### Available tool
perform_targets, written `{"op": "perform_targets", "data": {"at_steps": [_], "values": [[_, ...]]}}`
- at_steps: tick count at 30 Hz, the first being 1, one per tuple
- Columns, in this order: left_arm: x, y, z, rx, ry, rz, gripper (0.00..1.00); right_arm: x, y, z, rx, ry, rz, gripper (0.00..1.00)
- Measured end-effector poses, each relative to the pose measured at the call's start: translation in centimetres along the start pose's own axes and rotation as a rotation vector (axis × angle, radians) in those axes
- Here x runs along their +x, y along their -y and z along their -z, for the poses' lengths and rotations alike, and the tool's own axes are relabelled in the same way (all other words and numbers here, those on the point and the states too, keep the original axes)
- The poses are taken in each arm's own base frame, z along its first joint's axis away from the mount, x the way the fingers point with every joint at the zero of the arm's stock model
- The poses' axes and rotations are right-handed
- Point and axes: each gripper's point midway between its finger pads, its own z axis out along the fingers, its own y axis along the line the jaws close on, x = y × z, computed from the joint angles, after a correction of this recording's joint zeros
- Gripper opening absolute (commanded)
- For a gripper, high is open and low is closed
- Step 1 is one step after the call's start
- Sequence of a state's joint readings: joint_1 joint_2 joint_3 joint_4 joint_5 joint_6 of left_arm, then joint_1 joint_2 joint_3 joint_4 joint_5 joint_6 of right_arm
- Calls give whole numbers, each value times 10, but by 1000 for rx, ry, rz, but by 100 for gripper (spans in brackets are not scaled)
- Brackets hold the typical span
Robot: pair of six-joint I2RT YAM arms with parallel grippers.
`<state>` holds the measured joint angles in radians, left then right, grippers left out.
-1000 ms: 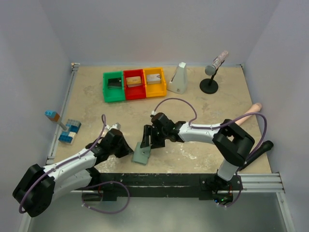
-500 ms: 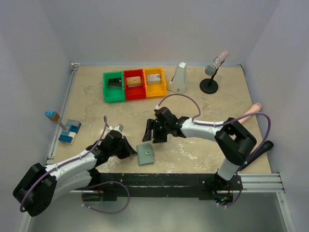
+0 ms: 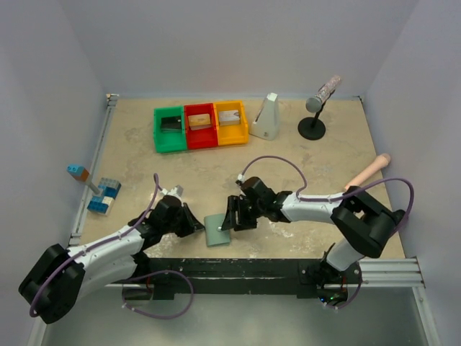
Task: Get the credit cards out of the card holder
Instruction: Move the card holder to the center of the board, then pick up the card holder from the corner of the board.
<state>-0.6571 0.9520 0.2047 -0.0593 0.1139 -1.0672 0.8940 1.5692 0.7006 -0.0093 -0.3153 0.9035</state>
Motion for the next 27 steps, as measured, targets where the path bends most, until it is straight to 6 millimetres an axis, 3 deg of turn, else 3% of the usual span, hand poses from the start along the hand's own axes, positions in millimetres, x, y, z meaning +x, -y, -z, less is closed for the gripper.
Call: {"op": "perform_targets", "data": {"at_steps": [3, 16, 23, 27], "values": [[1, 3, -1, 16, -4, 9, 11, 7, -8, -5, -31, -16, 19, 57], [2, 3, -2, 40, 5, 15, 11, 16, -8, -9, -104, -14, -9, 50], [2, 1, 0, 54, 24, 30, 11, 25, -8, -10, -145, -16, -32, 39], [2, 0, 1, 55, 27, 33, 11, 29, -8, -11, -150, -23, -37, 42]]}}
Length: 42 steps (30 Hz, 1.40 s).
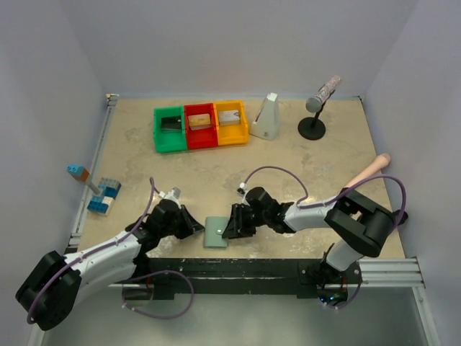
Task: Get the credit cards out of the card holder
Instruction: Pick up the card holder from the corner of the board.
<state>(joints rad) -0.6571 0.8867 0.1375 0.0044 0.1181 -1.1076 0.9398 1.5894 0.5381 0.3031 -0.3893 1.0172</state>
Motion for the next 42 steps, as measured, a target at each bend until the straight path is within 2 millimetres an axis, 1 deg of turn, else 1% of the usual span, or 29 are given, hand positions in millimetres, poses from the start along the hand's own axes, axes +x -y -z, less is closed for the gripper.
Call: {"op": "perform_targets", "data": {"at_steps": [4, 6, 10, 13, 18, 21, 33, 42], "values": [[0, -1, 1, -2, 1, 0, 11, 0, -2, 1, -7, 1, -1, 53], [0, -2, 2, -7, 4, 0, 11, 1, -4, 3, -13, 6, 2, 54], [-2, -6, 5, -22, 20, 1, 11, 10, 1, 13, -9, 4, 3, 54], [-2, -9, 7, -34, 30, 2, 11, 15, 3, 16, 0, -8, 9, 54], [-2, -10, 7, -36, 33, 11, 11, 30, -3, 12, 9, -63, 45, 53], [-2, -10, 7, -28, 37, 19, 11, 33, -7, 6, -1, -89, 48, 52], [-1, -10, 7, -13, 41, 25, 11, 30, -12, -2, -28, -79, 25, 46], [1, -8, 5, 14, 34, 22, 11, 24, -11, -3, -17, -45, 15, 43]]}}
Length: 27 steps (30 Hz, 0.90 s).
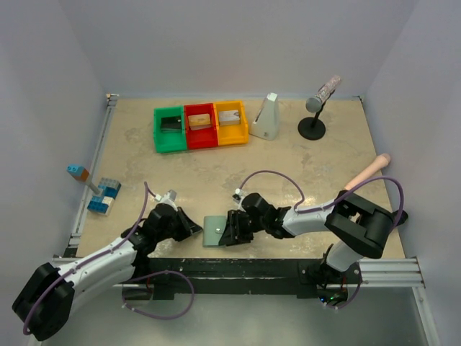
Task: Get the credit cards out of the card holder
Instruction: Pick up the card holder from the corner of the board.
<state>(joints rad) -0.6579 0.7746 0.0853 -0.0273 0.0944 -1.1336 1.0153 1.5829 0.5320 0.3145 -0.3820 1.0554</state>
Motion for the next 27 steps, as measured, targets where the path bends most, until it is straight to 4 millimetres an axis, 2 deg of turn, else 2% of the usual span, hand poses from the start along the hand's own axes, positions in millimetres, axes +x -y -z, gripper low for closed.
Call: {"op": "perform_targets", "data": {"at_steps": [12, 18, 23, 27], "values": [[2, 2, -2, 11, -11, 0, 11, -7, 0, 0, -37, 55, -15, 45], [2, 3, -4, 15, -14, -1, 11, -10, 1, 0, -44, 71, -25, 42], [2, 4, -5, 19, -16, -1, 11, -12, 1, 2, -41, 86, -26, 49], [2, 4, -5, 20, -16, -1, 11, -19, 2, 6, -37, 121, -26, 50]]}}
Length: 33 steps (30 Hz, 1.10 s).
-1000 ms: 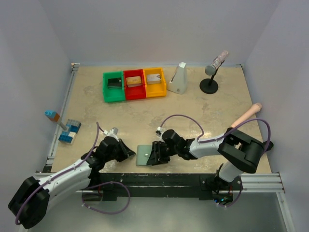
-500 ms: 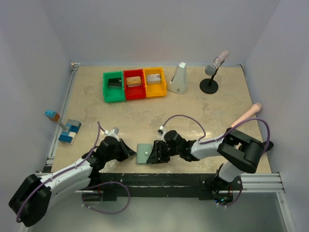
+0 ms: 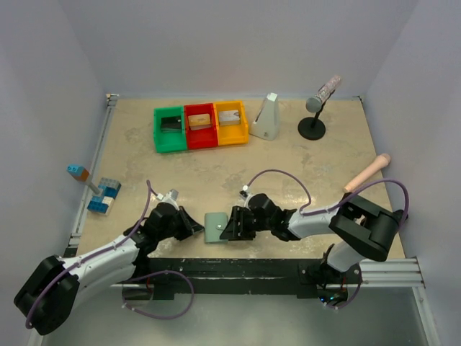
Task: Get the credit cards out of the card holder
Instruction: Pick up the card holder from the corner of the board.
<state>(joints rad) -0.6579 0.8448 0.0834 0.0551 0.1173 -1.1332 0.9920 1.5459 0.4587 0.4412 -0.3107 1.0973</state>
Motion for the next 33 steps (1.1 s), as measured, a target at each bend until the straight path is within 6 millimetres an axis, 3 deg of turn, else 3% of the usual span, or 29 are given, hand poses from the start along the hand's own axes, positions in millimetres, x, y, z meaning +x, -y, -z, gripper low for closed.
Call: {"op": "perform_targets", "data": {"at_steps": [19, 26, 29, 33], "values": [[1, 4, -4, 12, -13, -1, 11, -5, 3, 1, 0, 16, 20, 41], [0, 5, -6, 17, -12, -2, 11, -5, 6, 0, 8, 10, 22, 18], [0, 5, -6, 19, -11, -2, 11, -4, 7, 1, 10, 5, 21, 1], [0, 5, -6, 20, -9, -3, 11, -4, 5, 1, -1, -1, 21, 0]]}}
